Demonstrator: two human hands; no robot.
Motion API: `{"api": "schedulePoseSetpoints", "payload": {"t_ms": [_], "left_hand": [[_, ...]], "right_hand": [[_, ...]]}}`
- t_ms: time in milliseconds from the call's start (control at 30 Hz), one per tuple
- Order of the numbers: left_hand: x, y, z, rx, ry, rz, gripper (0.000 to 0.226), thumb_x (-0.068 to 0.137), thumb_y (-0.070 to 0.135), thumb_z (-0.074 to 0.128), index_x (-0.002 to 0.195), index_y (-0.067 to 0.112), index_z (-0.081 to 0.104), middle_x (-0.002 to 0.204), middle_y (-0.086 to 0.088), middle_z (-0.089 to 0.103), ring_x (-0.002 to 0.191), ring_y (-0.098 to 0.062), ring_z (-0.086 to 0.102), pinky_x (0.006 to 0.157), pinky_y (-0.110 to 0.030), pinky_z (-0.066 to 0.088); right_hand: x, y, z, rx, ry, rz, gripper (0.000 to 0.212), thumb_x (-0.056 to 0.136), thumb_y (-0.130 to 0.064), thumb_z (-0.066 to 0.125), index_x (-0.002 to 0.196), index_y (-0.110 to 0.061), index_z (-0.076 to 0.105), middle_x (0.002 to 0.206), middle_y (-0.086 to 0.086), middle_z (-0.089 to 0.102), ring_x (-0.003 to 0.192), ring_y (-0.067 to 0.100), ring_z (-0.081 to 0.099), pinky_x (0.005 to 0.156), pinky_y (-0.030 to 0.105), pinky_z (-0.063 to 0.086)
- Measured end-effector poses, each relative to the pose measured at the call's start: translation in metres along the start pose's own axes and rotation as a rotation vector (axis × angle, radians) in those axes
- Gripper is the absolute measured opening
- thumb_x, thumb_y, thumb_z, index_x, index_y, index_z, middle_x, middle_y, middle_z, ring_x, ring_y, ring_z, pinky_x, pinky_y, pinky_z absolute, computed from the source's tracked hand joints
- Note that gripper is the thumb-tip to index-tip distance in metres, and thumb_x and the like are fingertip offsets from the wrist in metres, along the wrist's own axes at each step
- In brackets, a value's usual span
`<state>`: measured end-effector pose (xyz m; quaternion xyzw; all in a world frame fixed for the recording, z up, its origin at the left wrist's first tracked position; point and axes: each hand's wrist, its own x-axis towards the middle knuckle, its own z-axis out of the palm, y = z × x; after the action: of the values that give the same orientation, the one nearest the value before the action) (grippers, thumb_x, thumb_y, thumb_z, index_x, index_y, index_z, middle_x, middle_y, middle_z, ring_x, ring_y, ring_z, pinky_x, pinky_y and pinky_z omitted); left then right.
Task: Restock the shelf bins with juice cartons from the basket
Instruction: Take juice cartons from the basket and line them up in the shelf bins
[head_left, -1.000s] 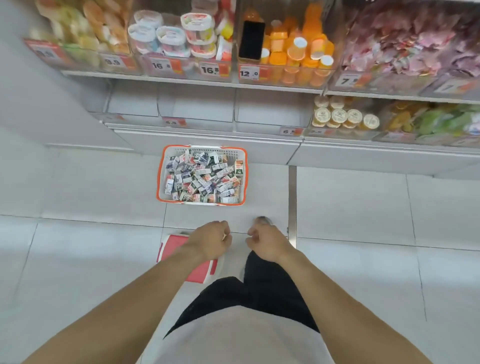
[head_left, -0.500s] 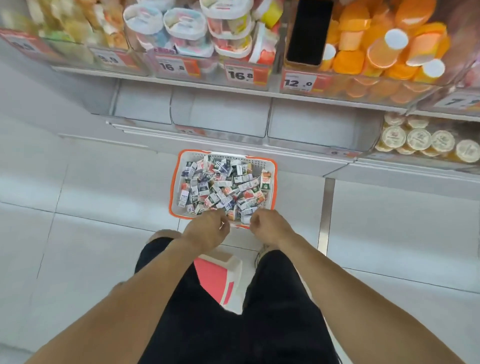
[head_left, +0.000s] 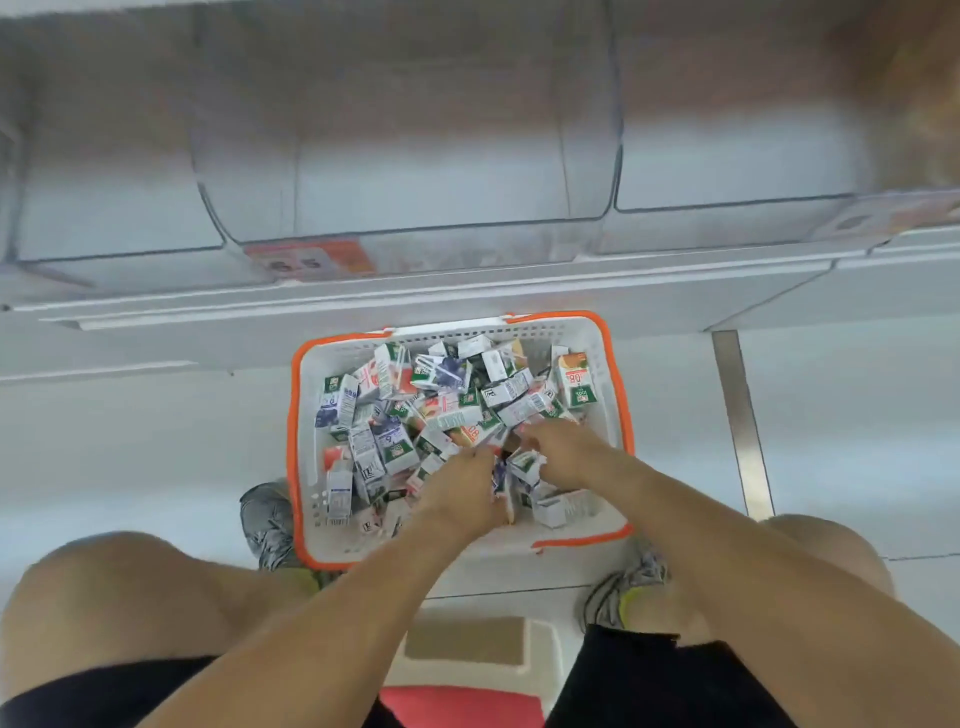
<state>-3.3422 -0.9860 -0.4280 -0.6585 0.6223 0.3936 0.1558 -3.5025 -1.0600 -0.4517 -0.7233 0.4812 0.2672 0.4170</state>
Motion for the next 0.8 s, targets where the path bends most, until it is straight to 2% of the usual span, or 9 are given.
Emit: {"api": "schedulePoseSetpoints", "payload": {"t_ms": [67,167,267,333,433,533,633,733,800], "left_hand": [[0.037,-0.013,0.017,0.051,0.018,0.028,0.059,0.086,0.035,0.068,0.132,0.011,0.042,0.128,-0.011,0.046,0.115,-0.028,0.054,0.088,-0.041,0.052],[0.072,-0.028,0.035,0.178,-0.008,0.092,0.059,0.086,0.040,0.069,0.130,0.008,0.046,0.126,-0.011,0.051,0.113,-0.028,0.055,0.091,-0.041,0.052],[0.090,-0.035,0.047,0.296,-0.028,0.178,0.041,0.085,0.037,0.070,0.112,0.009,0.059,0.111,-0.010,0.063,0.099,-0.026,0.061,0.074,-0.035,0.052],[0.093,-0.040,0.046,0.261,0.003,0.203,0.035,0.081,0.036,0.074,0.101,0.012,0.060,0.099,-0.006,0.064,0.086,-0.024,0.061,0.066,-0.033,0.048],[0.090,-0.052,0.046,0.066,0.005,0.174,0.050,0.073,0.039,0.082,0.110,0.017,0.057,0.102,-0.001,0.062,0.090,-0.022,0.059,0.078,-0.036,0.052],[0.083,-0.061,0.042,-0.014,0.009,0.203,0.063,0.070,0.040,0.086,0.121,0.019,0.055,0.109,0.001,0.061,0.094,-0.020,0.056,0.083,-0.035,0.050],[0.071,-0.063,0.033,-0.096,0.049,0.213,0.055,0.071,0.034,0.086,0.112,0.021,0.053,0.104,0.001,0.061,0.090,-0.018,0.057,0.080,-0.036,0.051],[0.057,-0.061,0.008,-0.212,0.103,0.190,0.049,0.073,0.032,0.086,0.105,0.023,0.050,0.103,0.000,0.060,0.085,-0.014,0.058,0.072,-0.032,0.049],[0.045,-0.061,-0.020,-0.282,0.096,0.177,0.052,0.076,0.037,0.083,0.111,0.024,0.047,0.104,0.001,0.059,0.085,-0.012,0.058,0.071,-0.029,0.046]], "right_hand": [[0.033,0.010,0.007,-0.073,-0.013,-0.035,0.049,0.081,-0.001,0.069,0.124,-0.023,0.062,0.124,0.000,0.059,0.111,0.020,0.060,0.090,0.031,0.051],[0.065,0.013,0.016,-0.235,-0.118,-0.033,0.060,0.076,-0.006,0.080,0.130,-0.020,0.060,0.127,0.002,0.059,0.113,0.023,0.060,0.093,0.033,0.051],[0.084,0.002,0.023,-0.364,-0.167,-0.019,0.068,0.071,-0.011,0.086,0.132,-0.020,0.059,0.126,0.003,0.064,0.110,0.025,0.063,0.090,0.034,0.052],[0.085,-0.005,0.031,-0.523,-0.164,-0.034,0.066,0.070,-0.020,0.088,0.131,-0.020,0.060,0.120,0.003,0.066,0.107,0.026,0.063,0.090,0.036,0.054],[0.081,-0.003,0.048,-0.589,-0.070,-0.033,0.060,0.070,-0.025,0.088,0.124,-0.022,0.065,0.113,0.003,0.065,0.110,0.025,0.057,0.088,0.038,0.053],[0.078,0.001,0.049,-0.538,-0.016,-0.037,0.068,0.067,-0.023,0.090,0.129,-0.022,0.062,0.122,0.003,0.063,0.117,0.026,0.054,0.094,0.040,0.051],[0.067,0.001,0.031,-0.326,0.011,-0.020,0.084,0.064,-0.024,0.092,0.138,-0.022,0.053,0.135,0.002,0.058,0.121,0.028,0.056,0.095,0.037,0.048],[0.047,-0.003,-0.006,-0.140,0.005,-0.031,0.081,0.066,-0.044,0.089,0.134,-0.020,0.053,0.134,0.002,0.058,0.116,0.026,0.056,0.096,0.037,0.047],[0.029,-0.008,-0.033,-0.045,0.038,-0.088,0.076,0.069,-0.052,0.085,0.132,-0.021,0.053,0.134,0.001,0.057,0.116,0.023,0.056,0.101,0.040,0.046]]}}
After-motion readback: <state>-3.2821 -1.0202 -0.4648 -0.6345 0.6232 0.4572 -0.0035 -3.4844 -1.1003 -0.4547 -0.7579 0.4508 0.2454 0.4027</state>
